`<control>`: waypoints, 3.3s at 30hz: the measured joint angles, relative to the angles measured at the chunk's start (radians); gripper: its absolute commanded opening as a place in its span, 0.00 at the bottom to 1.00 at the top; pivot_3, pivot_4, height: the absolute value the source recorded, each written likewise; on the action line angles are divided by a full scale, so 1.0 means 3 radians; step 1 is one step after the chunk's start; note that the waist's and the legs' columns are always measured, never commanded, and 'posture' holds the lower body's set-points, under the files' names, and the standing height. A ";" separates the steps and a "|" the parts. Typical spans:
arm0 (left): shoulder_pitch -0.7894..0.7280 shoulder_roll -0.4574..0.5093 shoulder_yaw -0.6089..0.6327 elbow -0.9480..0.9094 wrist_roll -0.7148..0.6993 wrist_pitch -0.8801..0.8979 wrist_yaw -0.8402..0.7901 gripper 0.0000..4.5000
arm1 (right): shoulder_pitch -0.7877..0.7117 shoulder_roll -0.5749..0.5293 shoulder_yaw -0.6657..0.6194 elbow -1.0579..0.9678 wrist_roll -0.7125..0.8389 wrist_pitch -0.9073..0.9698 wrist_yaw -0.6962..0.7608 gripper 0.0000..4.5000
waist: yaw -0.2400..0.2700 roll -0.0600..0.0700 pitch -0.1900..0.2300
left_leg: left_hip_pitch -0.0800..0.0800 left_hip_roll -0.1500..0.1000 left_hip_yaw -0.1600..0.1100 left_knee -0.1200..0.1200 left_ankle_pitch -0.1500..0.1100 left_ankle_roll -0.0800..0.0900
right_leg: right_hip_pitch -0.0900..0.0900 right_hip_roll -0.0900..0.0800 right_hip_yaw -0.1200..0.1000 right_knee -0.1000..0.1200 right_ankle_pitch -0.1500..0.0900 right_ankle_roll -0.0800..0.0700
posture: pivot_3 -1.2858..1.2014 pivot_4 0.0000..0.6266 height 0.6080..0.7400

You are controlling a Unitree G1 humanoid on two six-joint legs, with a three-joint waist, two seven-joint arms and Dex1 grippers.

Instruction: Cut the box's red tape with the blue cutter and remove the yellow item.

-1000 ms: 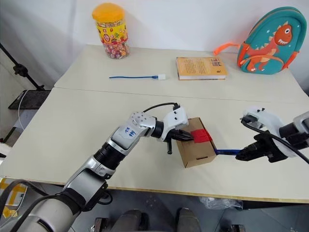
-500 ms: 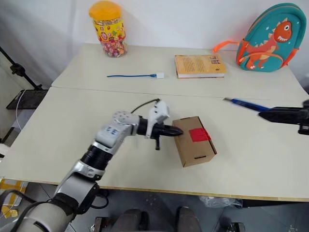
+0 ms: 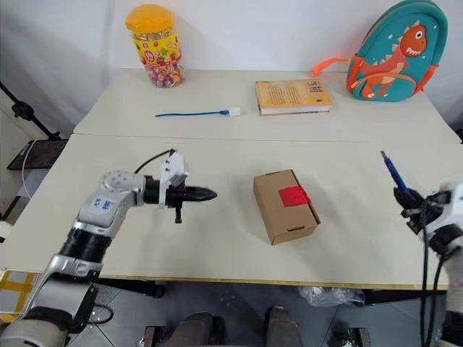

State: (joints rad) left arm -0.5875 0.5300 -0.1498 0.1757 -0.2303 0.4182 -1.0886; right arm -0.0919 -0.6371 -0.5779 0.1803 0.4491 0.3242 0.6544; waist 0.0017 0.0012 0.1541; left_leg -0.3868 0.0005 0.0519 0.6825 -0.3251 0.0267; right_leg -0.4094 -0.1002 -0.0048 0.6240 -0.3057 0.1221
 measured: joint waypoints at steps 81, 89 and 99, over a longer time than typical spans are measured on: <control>-0.0486 -0.0443 -0.0574 -0.0450 -0.0002 0.0742 0.0558 0.00 | -0.0476 0.0271 0.0898 -0.1859 0.1181 0.2923 -0.0485 0.99 | 0.0006 -0.0024 0.0013 | -0.0002 -0.0020 -0.0026 -0.0004 -0.0003 0.0014 | 0.0013 -0.0047 -0.0019 -0.0015 0.0005 0.0009 | 0.52 0.24 1.00; -0.0401 -0.0400 -0.0623 -0.0542 0.0023 0.0710 0.0551 0.00 | -0.0316 0.0120 0.0810 -0.1729 0.1168 0.2849 -0.0484 0.99 | -0.0010 -0.0026 0.0003 | 0.0027 -0.0018 -0.0049 -0.0014 -0.0019 0.0021 | 0.0061 -0.0053 -0.0025 -0.0061 0.0004 0.0007 | 0.52 0.24 1.00; -0.0422 -0.0406 -0.0736 -0.0544 0.0137 0.0589 0.0522 0.00 | -0.0656 -0.0110 0.1374 -0.1895 0.0787 0.3001 -0.0882 0.99 | -0.0004 -0.0022 -0.0004 | 0.0043 -0.0018 -0.0048 -0.0054 -0.0008 0.0002 | 0.0064 -0.0054 -0.0026 -0.0076 0.0003 0.0005 | 0.52 0.24 1.00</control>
State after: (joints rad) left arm -0.7141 0.4083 -0.3704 0.0124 -0.1892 0.5948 -0.9319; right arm -0.2887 -0.6701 -0.1656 -0.3882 0.6853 1.2245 0.3899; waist 0.0006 -0.0056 0.1529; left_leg -0.3740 -0.0050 0.0374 0.6663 -0.3274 0.0274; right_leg -0.3902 -0.1165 -0.0127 0.6011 -0.3046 0.1236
